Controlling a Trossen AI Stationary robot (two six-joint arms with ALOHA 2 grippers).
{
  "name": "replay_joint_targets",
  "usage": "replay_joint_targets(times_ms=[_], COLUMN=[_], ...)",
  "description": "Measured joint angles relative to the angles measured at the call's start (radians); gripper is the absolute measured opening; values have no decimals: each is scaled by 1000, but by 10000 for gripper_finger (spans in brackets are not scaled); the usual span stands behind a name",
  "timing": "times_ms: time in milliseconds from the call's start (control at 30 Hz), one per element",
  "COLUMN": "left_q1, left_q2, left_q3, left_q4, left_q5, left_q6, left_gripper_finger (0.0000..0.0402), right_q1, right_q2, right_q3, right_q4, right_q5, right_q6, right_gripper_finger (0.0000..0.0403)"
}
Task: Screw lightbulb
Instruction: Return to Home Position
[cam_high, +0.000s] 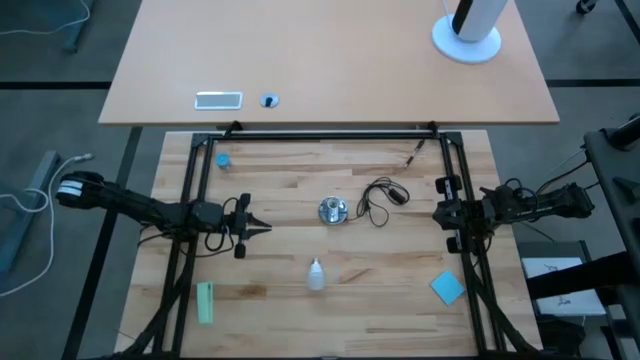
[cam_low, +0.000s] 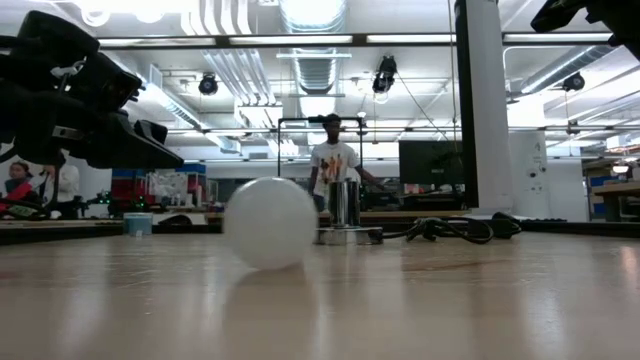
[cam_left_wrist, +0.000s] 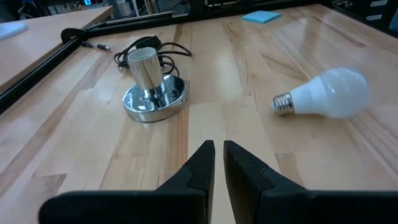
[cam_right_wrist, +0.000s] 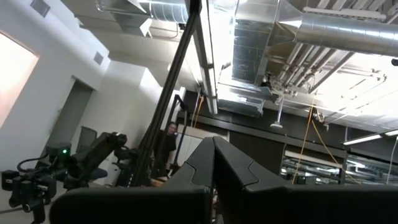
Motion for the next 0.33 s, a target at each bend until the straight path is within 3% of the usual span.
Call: replay_joint_targets(times_ms=[333], left_q1=[0], left_q2=[0], left_q3=[0], left_q4=[0], left_q5=[0], left_q6=[0], left_gripper_finger=[40], right_q1=[0], right_q2=[0], right_q3=[0], right_q4=[0], right_q5=[0], right_q6=[0], right_gripper_finger=[2])
